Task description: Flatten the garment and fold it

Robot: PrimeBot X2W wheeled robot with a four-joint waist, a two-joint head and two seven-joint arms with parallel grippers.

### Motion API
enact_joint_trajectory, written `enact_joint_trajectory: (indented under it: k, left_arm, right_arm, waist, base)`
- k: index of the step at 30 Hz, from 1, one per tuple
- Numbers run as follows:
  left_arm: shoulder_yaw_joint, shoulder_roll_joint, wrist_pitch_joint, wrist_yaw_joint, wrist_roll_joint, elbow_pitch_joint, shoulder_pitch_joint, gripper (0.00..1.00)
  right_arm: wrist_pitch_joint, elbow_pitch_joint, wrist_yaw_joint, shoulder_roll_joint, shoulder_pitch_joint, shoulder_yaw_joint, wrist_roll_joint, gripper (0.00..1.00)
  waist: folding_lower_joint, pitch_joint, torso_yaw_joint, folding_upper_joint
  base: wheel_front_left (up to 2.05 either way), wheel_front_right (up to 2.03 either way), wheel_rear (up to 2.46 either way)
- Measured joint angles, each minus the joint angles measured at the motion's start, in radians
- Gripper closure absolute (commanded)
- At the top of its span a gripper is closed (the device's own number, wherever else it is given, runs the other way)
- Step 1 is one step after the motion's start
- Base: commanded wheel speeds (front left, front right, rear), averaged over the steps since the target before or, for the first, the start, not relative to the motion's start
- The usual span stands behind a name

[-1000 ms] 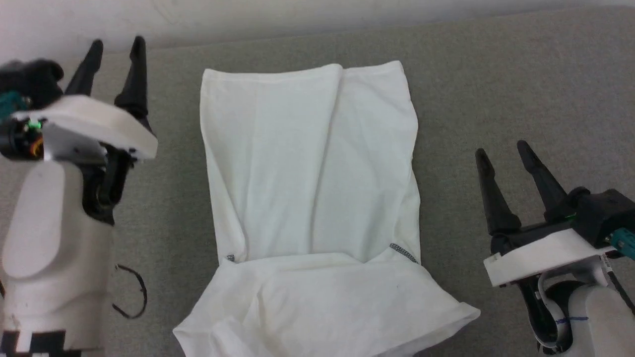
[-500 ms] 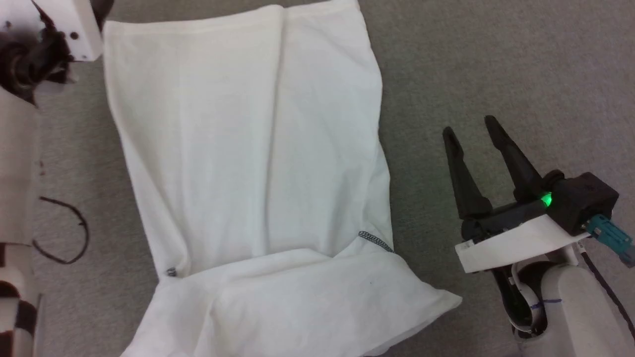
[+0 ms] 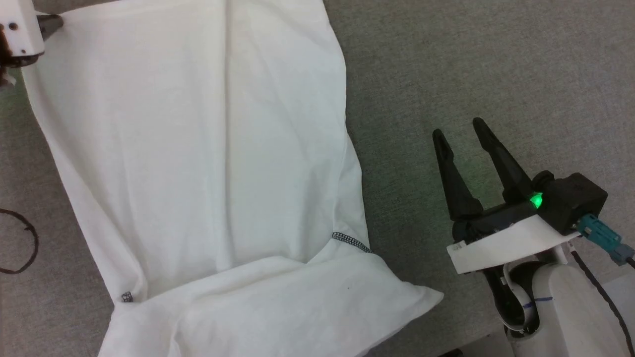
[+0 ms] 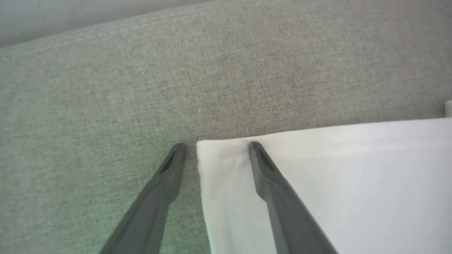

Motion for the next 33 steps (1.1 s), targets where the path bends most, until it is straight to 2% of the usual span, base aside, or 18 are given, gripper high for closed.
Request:
enact_joint_trajectory:
  k: [1,2,5,12,21,28,33]
  left_arm:
    - [0.001,0.000,0.021,0.003,-0.007,0.000,-0.007,0.91]
    - [0.001,-0.001,0.045,0.008,-0.013,0.000,-0.012,1.00]
    - [0.003,-0.009,0.080,0.012,-0.035,-0.010,-0.013,1.00]
    - [0.003,-0.026,0.048,0.012,-0.048,-0.057,0.014,1.00]
    - [-0.051,-0.075,-0.063,-0.021,-0.042,-0.116,0.024,1.00]
    - [-0.097,-0.119,-0.138,-0.037,-0.053,-0.164,0.002,1.00]
    - [-0.137,-0.141,-0.176,-0.038,-0.071,-0.206,-0.016,1.00]
  right_arm:
    - [0.000,0.000,0.000,0.000,-0.002,-0.002,0.000,0.00]
    - [0.001,0.001,0.000,0.000,-0.005,-0.003,0.000,0.00]
    - [0.011,0.004,0.000,0.000,-0.030,-0.005,0.007,0.00]
    - [0.056,0.087,0.000,-0.018,-0.218,0.000,0.066,0.00]
    - [0.317,0.425,0.000,-0.114,-0.642,0.088,0.253,0.00]
    - [0.543,0.671,0.000,-0.138,-0.892,0.184,0.337,0.00]
    - [0.580,0.811,0.000,-0.140,-1.006,0.225,0.353,0.00]
  waist:
    - [0.0000,0.003,-0.001,0.0000]
    - [0.0001,0.004,0.000,0.0000]
    - [0.0001,0.007,0.006,0.0000]
    - [0.0004,0.005,0.034,0.0000]
    - [0.0006,0.008,0.112,0.0000]
    - [0.0007,0.036,0.184,0.0000]
    - [0.0006,0.062,0.233,0.0000]
  base:
    - [0.00,0.00,0.00]
    - [0.00,0.00,0.00]
    - [0.00,0.00,0.00]
    - [0.00,0.00,0.00]
    - [0.00,0.00,0.00]
    - [0.00,0.00,0.00]
    - [0.00,0.00,0.00]
